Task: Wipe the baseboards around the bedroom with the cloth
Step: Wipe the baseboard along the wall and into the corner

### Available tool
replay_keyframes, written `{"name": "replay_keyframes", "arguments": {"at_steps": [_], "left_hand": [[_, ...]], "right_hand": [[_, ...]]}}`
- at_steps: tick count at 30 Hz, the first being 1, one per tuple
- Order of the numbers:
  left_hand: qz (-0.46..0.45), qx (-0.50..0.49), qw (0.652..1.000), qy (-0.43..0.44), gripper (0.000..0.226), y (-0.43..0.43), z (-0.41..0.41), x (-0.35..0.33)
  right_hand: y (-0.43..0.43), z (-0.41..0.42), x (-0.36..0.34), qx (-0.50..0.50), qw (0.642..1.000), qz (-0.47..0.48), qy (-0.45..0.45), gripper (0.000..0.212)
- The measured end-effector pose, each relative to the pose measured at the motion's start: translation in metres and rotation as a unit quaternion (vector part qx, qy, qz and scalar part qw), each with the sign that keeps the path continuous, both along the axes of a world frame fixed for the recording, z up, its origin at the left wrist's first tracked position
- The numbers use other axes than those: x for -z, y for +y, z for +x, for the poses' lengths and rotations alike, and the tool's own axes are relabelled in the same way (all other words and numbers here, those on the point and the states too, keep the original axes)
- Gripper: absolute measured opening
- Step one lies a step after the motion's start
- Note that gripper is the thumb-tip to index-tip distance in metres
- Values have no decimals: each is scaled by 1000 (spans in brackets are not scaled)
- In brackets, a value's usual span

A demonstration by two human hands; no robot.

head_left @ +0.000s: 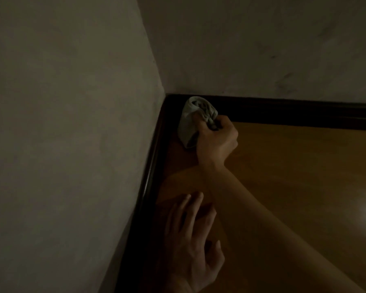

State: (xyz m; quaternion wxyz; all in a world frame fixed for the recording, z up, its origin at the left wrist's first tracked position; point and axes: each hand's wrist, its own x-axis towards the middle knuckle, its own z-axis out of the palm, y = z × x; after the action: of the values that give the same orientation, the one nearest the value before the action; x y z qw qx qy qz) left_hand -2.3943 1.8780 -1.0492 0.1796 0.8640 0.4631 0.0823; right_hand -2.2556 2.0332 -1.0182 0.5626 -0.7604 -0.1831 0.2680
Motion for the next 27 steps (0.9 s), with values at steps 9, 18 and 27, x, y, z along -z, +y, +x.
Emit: {"name": "replay_keyframes", "arguments": {"at_steps": [9,18,27], "left_hand": [[-13,-6,1000,-5,72,-1,1,-3],[-23,-7,1000,12,67,0,2,-5],[-31,1,999,44,67,-1,0,-1]], "right_hand": [[-6,7,0,-9,998,-13,-67,25],[-9,-4,-10,-81,996,21,-38,39],[9,-3,-12,-46,999,-5,-25,28]]}}
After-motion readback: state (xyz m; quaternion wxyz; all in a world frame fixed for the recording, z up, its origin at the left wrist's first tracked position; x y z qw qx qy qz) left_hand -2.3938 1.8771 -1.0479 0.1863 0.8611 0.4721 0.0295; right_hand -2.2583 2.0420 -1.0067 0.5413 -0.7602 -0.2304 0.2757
